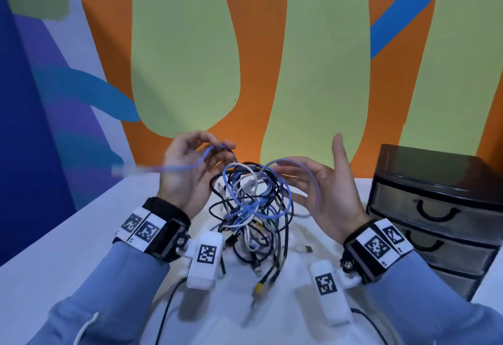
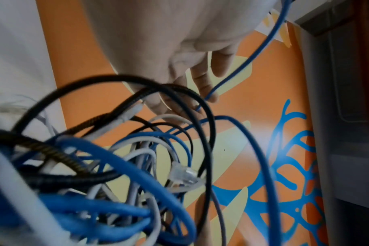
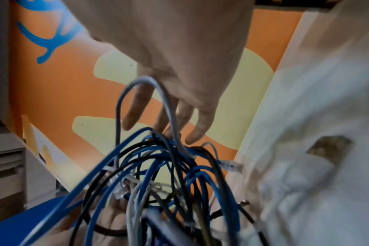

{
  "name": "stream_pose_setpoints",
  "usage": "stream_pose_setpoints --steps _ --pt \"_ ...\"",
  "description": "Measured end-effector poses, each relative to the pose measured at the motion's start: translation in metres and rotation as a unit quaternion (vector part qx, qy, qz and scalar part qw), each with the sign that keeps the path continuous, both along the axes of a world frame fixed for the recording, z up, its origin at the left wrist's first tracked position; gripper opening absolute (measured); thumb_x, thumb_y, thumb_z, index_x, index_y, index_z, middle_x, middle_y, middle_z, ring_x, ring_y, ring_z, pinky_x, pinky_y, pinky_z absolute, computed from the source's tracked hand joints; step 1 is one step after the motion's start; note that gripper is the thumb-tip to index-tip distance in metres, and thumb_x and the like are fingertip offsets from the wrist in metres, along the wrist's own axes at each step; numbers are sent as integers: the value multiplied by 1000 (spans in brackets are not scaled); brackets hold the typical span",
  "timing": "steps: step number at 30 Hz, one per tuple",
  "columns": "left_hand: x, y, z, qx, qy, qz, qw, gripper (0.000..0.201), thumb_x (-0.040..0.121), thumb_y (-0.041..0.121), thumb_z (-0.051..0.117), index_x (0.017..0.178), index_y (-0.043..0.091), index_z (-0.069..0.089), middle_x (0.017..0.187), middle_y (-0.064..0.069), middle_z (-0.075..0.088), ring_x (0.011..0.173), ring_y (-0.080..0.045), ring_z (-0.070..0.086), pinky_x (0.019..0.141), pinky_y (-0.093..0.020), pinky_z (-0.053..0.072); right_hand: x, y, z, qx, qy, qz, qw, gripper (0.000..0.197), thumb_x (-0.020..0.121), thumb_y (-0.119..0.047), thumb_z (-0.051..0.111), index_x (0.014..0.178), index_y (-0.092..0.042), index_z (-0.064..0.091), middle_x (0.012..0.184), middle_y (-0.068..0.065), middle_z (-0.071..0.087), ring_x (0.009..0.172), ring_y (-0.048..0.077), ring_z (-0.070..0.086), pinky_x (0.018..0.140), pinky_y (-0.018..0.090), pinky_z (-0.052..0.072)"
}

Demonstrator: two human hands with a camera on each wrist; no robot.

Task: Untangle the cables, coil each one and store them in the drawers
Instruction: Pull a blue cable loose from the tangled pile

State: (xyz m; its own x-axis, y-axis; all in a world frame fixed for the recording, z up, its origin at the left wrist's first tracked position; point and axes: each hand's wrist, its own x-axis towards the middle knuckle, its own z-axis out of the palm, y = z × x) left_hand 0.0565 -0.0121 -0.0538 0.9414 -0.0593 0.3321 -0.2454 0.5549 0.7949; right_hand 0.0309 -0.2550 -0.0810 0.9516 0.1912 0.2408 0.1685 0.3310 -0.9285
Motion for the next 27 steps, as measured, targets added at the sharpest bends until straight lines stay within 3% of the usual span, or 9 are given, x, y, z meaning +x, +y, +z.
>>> stream_pose_setpoints --steps 3,6,8,11,14,18,20,24,27 --pt "-1 -5 0 42 2 -4 999 33 103 33 58 79 9 56 92 -18 70 77 -27 62 81 -39 56 2 5 -1 -40 -17 -92 995 48 109 -45 46 115 -7 75 100 14 77 76 24 68 79 33 51" --pt "-6 -12 0 88 -17 -14 996 9 91 3 66 98 8 62 94 -16 74 73 -21 66 73 -29 60 5 10 -6 -111 -63 -154 980 19 105 -17 61 110 -11 78 80 2 70 54 12 52 58 18 44" --pt "-8 -13 0 111 -23 -15 993 28 91 -13 60 111 6 63 96 -16 75 71 -18 67 71 -27 62 7 11 -9 -160 -84 -176 968 16 103 -16 65 106 -16 81 81 -7 74 63 3 63 63 17 47" --pt "-7 -11 0 135 -32 1 990 36 91 -19 55 117 4 65 103 -18 74 72 -19 66 73 -28 60 5 12 -8 -222 -97 -150 958 19 102 -22 66 96 -21 84 97 -10 79 94 8 74 85 30 56" --pt "-4 -11 -2 135 -28 26 990 32 90 -19 55 114 -2 68 101 -18 71 76 -23 69 73 -28 61 -1 14 -5 -234 -102 -99 962 20 100 -15 67 92 -22 84 92 -19 77 93 -1 71 86 20 54" --pt "-1 -9 -4 167 -29 43 985 25 91 -17 58 111 -6 67 90 -18 72 80 -26 74 76 -32 63 -2 16 -7 -221 -104 -94 965 11 94 -12 74 93 -21 80 117 0 72 106 7 67 97 29 49" --pt "0 -6 -5 193 -36 69 978 19 90 -17 61 102 -3 68 91 -17 75 81 -26 75 82 -35 62 0 18 -8 -172 -103 -93 975 11 94 -4 73 95 -15 74 115 13 75 99 17 70 94 36 53" --pt "3 -3 -8 231 -44 106 966 15 87 -15 68 93 -2 71 94 -19 77 84 -26 67 82 -34 55 3 18 -7 -68 -69 -110 989 13 102 -3 58 105 -13 66 112 13 78 98 22 72 74 31 55" --pt "2 -4 -8 253 -45 101 961 12 87 -13 71 91 -2 73 94 -18 78 83 -21 66 79 -29 53 3 14 -7 -22 -48 -98 994 24 104 4 46 111 -12 63 110 14 79 98 28 72 78 34 53"
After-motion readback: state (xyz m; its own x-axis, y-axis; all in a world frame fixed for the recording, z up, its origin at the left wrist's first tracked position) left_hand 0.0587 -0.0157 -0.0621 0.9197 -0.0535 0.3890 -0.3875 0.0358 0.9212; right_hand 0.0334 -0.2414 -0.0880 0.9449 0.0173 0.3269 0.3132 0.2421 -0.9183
